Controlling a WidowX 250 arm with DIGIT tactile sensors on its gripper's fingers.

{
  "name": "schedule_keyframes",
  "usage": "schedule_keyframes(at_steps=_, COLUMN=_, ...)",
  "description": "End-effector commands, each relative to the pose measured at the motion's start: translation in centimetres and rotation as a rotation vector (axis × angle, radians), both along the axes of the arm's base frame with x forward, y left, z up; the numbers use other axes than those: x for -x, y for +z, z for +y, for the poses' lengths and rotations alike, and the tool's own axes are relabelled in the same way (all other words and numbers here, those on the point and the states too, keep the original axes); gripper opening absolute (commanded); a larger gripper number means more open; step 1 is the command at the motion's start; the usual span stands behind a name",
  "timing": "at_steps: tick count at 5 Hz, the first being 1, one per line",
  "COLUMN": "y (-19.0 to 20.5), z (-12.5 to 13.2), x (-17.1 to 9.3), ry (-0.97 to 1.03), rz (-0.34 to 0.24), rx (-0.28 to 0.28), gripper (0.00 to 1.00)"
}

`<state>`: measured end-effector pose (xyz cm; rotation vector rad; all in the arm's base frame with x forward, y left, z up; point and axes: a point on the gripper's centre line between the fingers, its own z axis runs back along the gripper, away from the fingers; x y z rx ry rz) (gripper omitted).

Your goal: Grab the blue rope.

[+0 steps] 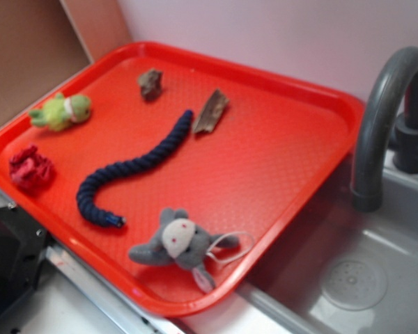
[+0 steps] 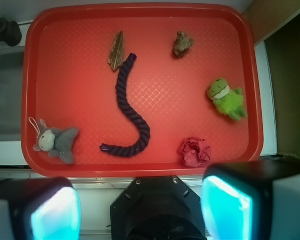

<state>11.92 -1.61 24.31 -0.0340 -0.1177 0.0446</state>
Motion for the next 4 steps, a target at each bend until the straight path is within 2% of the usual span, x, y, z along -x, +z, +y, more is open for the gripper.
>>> schedule_keyframes(at_steps=1, y=0.0, z=0.0, x=0.0, ry=0.0, rz=0.0, rx=0.0, gripper=1.0)
schedule_keyframes(at_steps=2, y=-1.3, z=0.3, x=-2.1, ry=0.023, rz=-0.029, rx=0.029, gripper=1.0)
schedule_keyframes(at_steps=4, y=-4.8, z=0.3, x=-4.8, ry=-0.113, rz=-0.05, rx=-0.003, gripper=1.0)
